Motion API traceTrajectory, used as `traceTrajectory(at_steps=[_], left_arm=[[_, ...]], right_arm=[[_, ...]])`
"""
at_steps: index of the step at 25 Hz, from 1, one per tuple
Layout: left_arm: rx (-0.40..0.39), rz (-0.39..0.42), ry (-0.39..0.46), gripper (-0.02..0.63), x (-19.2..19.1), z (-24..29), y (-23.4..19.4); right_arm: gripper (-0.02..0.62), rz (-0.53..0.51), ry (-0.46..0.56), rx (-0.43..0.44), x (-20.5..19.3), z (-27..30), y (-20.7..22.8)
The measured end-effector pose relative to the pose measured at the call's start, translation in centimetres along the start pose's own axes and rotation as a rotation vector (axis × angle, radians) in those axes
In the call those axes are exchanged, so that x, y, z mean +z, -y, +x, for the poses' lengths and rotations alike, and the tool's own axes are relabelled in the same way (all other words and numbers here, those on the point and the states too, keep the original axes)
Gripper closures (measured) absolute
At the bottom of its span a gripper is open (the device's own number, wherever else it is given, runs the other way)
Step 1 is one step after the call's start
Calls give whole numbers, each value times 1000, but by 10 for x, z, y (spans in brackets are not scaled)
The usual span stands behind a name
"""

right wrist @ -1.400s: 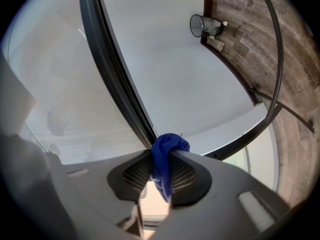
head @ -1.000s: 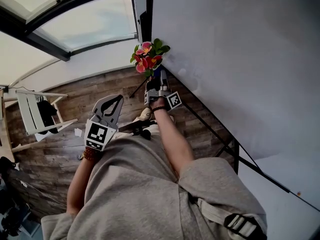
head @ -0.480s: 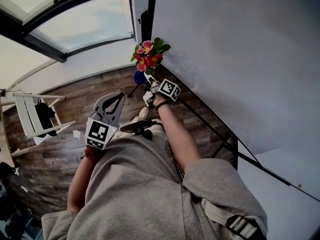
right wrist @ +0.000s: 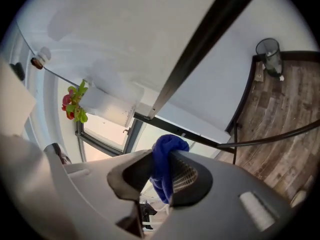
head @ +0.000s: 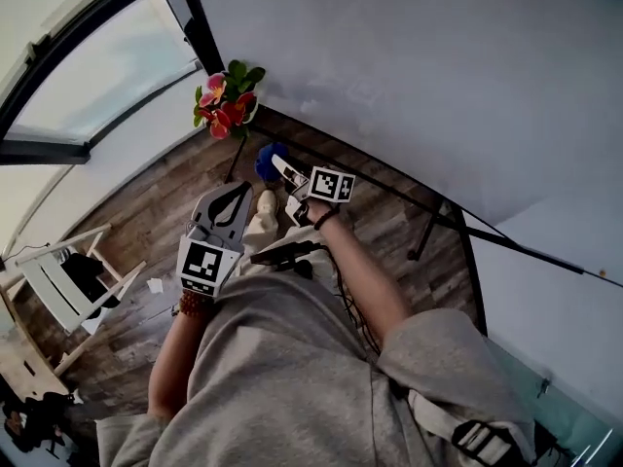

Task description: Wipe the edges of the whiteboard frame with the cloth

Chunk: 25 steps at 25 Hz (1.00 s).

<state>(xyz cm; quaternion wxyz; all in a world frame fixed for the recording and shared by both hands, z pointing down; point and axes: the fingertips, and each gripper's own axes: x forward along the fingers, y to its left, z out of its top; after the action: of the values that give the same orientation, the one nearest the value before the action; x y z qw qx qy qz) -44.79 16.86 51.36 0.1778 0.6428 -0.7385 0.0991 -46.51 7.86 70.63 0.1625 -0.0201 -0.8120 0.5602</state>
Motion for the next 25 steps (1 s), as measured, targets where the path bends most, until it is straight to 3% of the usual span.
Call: traceTrajectory(at_steps=[7, 15, 18, 22, 25], left_arm=[[-177, 30, 10, 594, 16, 51, 57], [-370, 126, 26, 594, 43, 82, 162], [-412, 158, 8, 594, 49, 85, 198], [-441, 187, 86, 594, 77, 90, 239], [-450, 206, 85, 594, 83, 92, 265]], right_arm=[[509, -147, 175, -103, 34, -107, -12], [508, -407, 356, -232, 55, -239, -56], [508, -502, 430, -297, 59, -291, -74], [508, -584, 531, -367, 64, -350, -94], [508, -650, 594, -406, 67, -390, -111]])
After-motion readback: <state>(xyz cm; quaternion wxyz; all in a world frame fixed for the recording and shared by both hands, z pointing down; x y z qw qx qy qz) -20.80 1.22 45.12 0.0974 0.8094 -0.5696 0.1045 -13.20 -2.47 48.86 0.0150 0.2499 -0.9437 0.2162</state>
